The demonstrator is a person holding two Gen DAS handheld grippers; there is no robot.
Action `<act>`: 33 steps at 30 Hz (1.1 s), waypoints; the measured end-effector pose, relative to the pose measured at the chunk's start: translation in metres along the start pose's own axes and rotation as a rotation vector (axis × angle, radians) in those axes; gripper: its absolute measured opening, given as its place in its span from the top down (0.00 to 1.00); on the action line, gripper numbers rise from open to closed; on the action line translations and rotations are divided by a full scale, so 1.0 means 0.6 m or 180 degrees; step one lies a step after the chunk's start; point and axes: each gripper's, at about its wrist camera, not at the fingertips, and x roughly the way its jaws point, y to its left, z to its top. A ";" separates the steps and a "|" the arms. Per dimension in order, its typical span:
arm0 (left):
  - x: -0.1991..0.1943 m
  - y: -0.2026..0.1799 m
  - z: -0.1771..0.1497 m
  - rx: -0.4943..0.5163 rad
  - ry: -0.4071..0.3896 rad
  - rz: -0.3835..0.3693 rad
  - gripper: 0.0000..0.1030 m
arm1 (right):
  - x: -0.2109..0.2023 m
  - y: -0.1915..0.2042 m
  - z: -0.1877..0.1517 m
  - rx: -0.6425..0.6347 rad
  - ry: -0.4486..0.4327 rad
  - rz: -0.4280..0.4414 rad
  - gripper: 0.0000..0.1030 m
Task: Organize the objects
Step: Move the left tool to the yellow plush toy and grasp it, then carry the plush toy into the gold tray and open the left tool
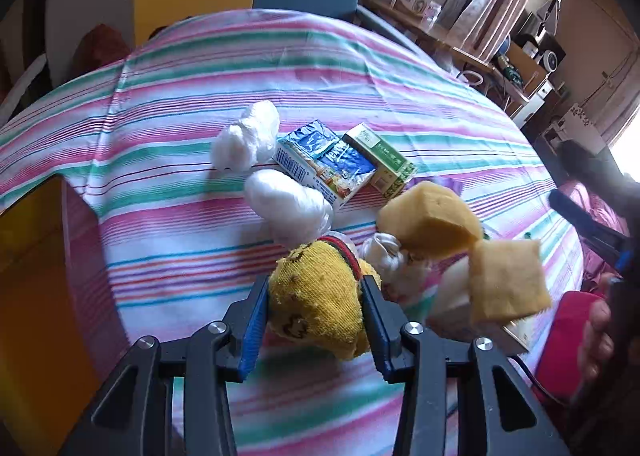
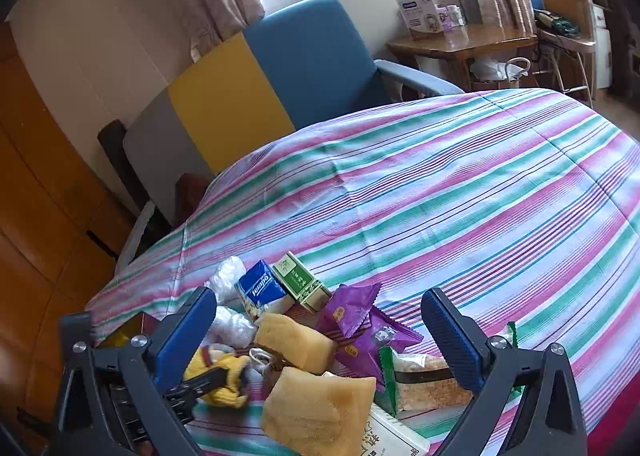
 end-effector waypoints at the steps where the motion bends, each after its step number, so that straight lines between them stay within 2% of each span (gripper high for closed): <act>1: -0.014 0.001 -0.007 -0.0003 -0.0045 -0.0010 0.57 | 0.002 0.002 -0.001 -0.0028 0.0022 0.0001 0.00; 7: -0.092 0.006 -0.048 0.0059 -0.0264 0.0049 0.57 | 0.023 0.018 -0.014 -0.0218 0.0284 -0.0015 0.00; 10: -0.121 0.021 -0.063 -0.0002 -0.0327 0.0062 0.57 | 0.040 0.030 -0.028 -0.0314 0.0555 0.0081 0.00; 18: -0.192 0.072 -0.102 -0.0157 -0.0548 0.0150 0.57 | 0.023 0.067 -0.058 -0.0712 0.0775 -0.0258 0.00; 23: -0.222 0.136 -0.132 -0.0352 -0.0629 0.0297 0.57 | 0.038 0.062 -0.087 -0.0810 0.0987 -0.0491 0.01; 25: -0.235 0.182 -0.145 -0.0492 -0.0645 0.0422 0.57 | 0.044 0.058 -0.098 -0.0871 0.1016 -0.0666 0.36; 30: -0.274 0.323 -0.168 -0.0990 -0.0738 0.0754 0.57 | 0.040 0.050 -0.097 -0.0845 0.0935 -0.0622 0.38; 33: -0.286 0.379 -0.175 -0.1096 -0.0755 0.0931 0.57 | 0.039 0.045 -0.093 -0.0772 0.0915 -0.0542 0.37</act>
